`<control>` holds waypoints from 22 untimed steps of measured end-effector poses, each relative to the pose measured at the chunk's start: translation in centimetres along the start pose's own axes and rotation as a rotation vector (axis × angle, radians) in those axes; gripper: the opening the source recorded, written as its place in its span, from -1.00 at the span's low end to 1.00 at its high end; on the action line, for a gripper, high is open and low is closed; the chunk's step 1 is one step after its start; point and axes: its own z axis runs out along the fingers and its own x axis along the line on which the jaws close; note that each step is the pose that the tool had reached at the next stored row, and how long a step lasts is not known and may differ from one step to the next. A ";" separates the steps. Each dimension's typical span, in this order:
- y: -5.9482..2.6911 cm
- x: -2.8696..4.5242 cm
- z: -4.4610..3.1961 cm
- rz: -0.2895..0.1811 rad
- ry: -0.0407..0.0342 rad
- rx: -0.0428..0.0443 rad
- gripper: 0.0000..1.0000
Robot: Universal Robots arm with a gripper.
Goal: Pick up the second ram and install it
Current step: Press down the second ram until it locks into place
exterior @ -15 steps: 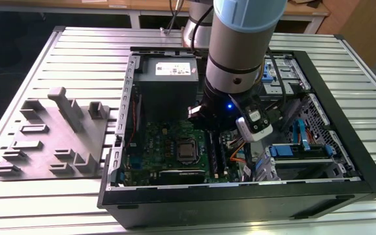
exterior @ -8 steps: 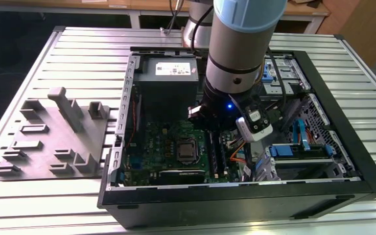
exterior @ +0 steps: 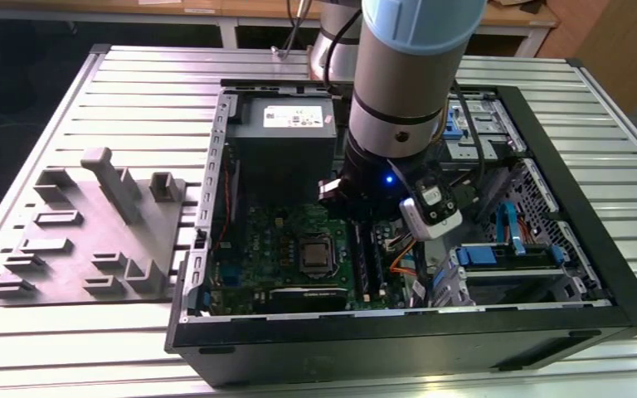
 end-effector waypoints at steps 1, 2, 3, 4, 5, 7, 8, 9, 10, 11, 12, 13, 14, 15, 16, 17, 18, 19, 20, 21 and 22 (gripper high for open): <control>0.05 0.00 0.00 0.000 0.0001 -0.0002 -0.80; 0.13 0.02 0.01 0.000 0.0001 -0.0003 -0.80; 0.28 0.02 0.02 0.000 0.0001 -0.0003 -0.80; 0.44 0.03 0.03 0.000 0.0001 -0.0003 -0.80; 0.61 0.04 0.04 0.000 0.0001 -0.0003 -0.80; 0.95 0.05 0.06 0.000 0.0000 -0.0005 -0.80; 1.05 0.06 0.07 0.000 0.0000 -0.0006 -0.80; 1.13 0.06 0.08 0.000 0.0000 -0.0008 -0.80; 1.21 0.06 0.09 0.000 0.0000 -0.0010 -0.80; 1.31 0.07 0.10 0.000 0.0001 -0.0013 -0.80; 1.44 0.08 0.11 0.000 0.0001 -0.0014 -0.80; 1.61 0.08 0.12 0.000 0.0001 -0.0017 -0.80; 1.82 0.09 0.13 0.000 0.0002 -0.0018 -0.80; 2.04 0.10 0.17 0.000 0.0001 -0.0020 -0.80; 2.17 0.11 0.20 -0.002 0.0002 -0.0021 -0.80; 2.26 0.11 0.24 -0.007 0.0002 -0.0022 -0.80; 2.33 0.11 0.29 -0.013 0.0002 -0.0024 -0.80; 2.39 0.12 0.35 -0.019 0.0000 -0.0027 -0.80; 2.46 0.13 0.42 -0.025 -0.0001 -0.0027 -0.80; 2.52 0.13 0.49 -0.030 -0.0002 -0.0030 -0.80; 2.56 0.13 0.55 -0.034 -0.0001 -0.0031 -0.80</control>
